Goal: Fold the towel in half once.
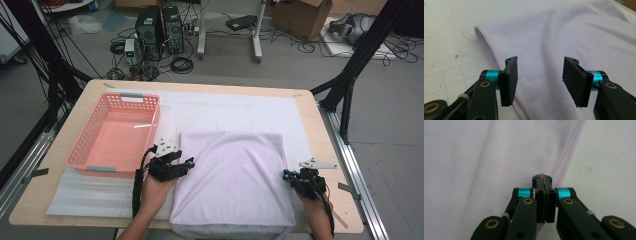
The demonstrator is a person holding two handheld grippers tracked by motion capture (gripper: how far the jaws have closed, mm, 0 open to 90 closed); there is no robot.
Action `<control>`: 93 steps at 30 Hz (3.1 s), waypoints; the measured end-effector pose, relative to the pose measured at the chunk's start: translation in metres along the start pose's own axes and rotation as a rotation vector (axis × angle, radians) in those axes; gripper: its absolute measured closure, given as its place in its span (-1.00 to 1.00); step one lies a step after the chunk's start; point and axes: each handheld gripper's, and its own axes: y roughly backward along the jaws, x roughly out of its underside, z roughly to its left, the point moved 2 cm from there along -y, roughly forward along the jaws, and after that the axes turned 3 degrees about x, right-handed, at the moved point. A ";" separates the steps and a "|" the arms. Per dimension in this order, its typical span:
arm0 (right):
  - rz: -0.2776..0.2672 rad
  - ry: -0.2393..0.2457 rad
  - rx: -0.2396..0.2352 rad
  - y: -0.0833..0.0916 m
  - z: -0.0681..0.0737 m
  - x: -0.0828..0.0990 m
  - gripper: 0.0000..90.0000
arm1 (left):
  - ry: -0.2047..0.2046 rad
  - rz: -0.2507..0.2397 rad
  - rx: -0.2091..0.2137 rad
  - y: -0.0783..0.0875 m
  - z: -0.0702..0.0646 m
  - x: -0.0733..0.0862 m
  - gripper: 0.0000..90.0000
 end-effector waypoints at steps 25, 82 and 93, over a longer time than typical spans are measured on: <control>0.033 -0.061 0.020 -0.006 -0.008 -0.009 0.95 | 0.035 -0.005 -0.077 -0.019 0.017 -0.001 0.00; -0.160 -0.173 0.084 -0.050 -0.064 -0.090 0.33 | 0.089 -0.040 -0.166 -0.073 0.034 -0.067 -0.02; -0.160 -0.084 0.000 -0.021 -0.045 -0.057 0.14 | 0.002 -0.081 -0.013 -0.053 0.004 -0.046 -0.20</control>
